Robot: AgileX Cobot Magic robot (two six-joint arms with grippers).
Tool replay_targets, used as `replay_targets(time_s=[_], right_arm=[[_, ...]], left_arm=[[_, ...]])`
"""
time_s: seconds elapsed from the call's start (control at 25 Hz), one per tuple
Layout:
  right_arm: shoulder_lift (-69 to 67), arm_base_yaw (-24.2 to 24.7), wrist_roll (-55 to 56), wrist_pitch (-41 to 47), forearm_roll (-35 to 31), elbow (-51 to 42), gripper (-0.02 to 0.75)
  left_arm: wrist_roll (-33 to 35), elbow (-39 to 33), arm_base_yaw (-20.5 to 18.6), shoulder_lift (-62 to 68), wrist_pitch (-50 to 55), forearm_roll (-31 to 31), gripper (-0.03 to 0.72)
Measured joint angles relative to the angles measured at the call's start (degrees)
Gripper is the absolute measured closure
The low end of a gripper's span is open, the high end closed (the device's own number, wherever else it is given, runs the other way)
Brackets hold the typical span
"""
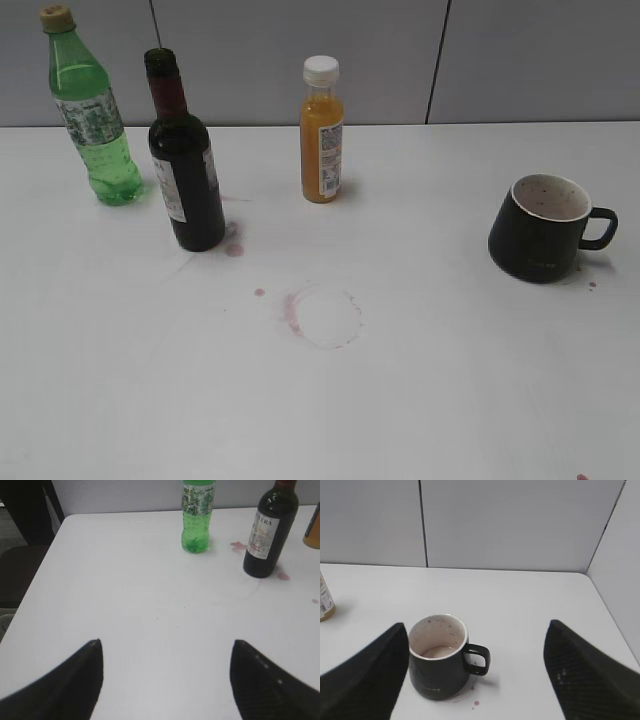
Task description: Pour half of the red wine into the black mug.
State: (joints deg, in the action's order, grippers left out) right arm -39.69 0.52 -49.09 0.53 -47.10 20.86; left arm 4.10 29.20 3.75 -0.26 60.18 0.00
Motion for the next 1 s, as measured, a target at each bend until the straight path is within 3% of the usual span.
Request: replay_targets(time_s=[0.16,0.32,0.48,0.64,0.88,1.0], right_arm=[[-1.66,0.0,4.2,-2.26,3.61,0.0,0.099],[-1.9,-0.52,24.73,-6.98,21.9,-1.29,0.098],[-2.32,-0.52,38.64,-11.09,33.66,-2.54,0.098],[-5.33,-0.52,41.52,-14.41,37.21,-3.06,0.101],[-10.16,-0.52,46.06,-28.84,42.91,-7.5,0.108],[-11.13,-0.52,46.43,-31.57,43.7,-7.93,0.113]], left_arm=[[0.01,0.0,0.0,0.0,0.0,0.0,0.098],[-0.01,0.0,0.0,0.0,0.0,0.0,0.098],[-0.07,0.0,0.0,0.0,0.0,0.0,0.098],[-0.05,0.0,0.0,0.0,0.0,0.0,0.098],[0.0,0.0,0.0,0.0,0.0,0.0,0.098],[-0.09,0.0,0.0,0.0,0.0,0.0,0.098]])
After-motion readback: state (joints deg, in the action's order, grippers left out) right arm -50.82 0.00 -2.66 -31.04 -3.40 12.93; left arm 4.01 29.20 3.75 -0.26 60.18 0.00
